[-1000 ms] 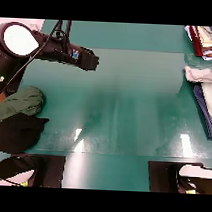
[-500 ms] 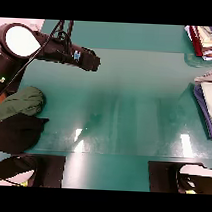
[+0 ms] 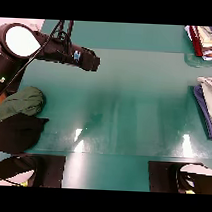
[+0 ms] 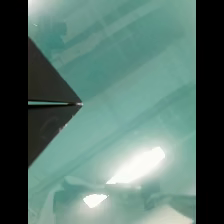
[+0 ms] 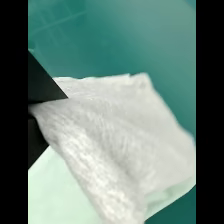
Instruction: Fold the shirts.
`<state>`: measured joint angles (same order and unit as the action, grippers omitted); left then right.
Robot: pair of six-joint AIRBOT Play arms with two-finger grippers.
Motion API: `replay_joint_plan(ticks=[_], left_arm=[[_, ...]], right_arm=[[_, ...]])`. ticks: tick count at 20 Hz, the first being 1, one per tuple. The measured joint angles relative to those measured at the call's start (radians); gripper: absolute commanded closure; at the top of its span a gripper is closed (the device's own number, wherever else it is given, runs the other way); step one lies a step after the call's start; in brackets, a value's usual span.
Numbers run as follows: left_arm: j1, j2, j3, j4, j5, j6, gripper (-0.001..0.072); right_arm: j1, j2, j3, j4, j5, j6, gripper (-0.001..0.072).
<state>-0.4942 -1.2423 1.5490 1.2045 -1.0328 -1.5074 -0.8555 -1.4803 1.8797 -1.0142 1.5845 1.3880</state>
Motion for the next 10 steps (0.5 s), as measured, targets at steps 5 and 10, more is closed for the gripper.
replay_joint_plan(ticks=[5,10], left_arm=[[0.0,0.0,0.0,0.006,0.0,0.017,0.0686],[0.0,0.0,0.0,0.011,-0.005,0.021,0.0686]], right_arm=[[-0.073,0.077,-0.135,-0.102,0.043,0.018,0.031],[-0.172,0.148,-0.307,-0.122,0.048,0.024,0.0311]])
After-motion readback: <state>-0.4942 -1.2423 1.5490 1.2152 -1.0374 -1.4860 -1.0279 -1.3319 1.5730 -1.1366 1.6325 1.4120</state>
